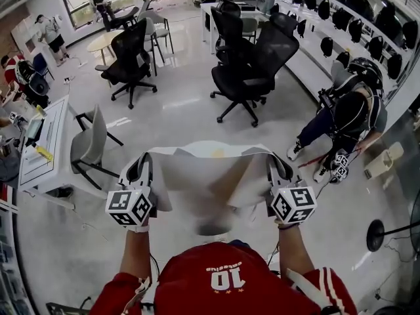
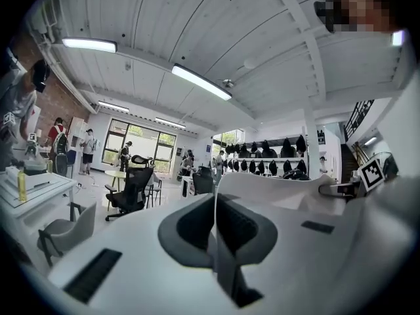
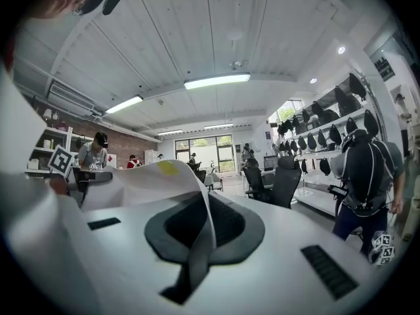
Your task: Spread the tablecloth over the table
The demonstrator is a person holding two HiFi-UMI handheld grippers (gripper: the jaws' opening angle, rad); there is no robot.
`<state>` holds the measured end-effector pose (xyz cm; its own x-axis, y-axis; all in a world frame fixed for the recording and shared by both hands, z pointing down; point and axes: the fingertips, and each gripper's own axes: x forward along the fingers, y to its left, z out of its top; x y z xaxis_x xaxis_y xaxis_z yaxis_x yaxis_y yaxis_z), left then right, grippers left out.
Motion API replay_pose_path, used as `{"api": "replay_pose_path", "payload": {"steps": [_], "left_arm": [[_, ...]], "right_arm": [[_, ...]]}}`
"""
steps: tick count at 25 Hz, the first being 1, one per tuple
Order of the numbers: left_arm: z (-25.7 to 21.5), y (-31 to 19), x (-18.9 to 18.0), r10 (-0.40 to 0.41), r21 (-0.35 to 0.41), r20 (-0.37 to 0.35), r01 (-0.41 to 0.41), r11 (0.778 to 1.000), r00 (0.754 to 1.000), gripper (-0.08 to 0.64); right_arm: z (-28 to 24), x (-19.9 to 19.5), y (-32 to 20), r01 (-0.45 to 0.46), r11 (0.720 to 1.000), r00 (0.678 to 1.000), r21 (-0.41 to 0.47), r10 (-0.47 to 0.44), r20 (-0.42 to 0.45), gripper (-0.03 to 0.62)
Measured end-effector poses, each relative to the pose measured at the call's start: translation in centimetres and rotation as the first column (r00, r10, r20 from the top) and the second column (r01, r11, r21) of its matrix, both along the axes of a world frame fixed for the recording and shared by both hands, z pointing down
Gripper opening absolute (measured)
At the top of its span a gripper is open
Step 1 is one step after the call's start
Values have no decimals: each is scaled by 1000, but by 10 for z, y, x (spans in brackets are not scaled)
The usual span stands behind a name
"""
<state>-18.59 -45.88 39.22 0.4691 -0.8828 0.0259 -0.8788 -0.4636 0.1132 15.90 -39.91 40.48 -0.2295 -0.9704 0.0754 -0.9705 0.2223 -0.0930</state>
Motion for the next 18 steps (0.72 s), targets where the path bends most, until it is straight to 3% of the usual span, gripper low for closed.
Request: {"api": "replay_pose_path", "payload": {"steps": [18], "left_arm": [[-47,-118,27,-21,93,3,21,995,1000,9]], "right_arm": [[-44,22,-120,4,996,1000,91,-3,-13,15]]}}
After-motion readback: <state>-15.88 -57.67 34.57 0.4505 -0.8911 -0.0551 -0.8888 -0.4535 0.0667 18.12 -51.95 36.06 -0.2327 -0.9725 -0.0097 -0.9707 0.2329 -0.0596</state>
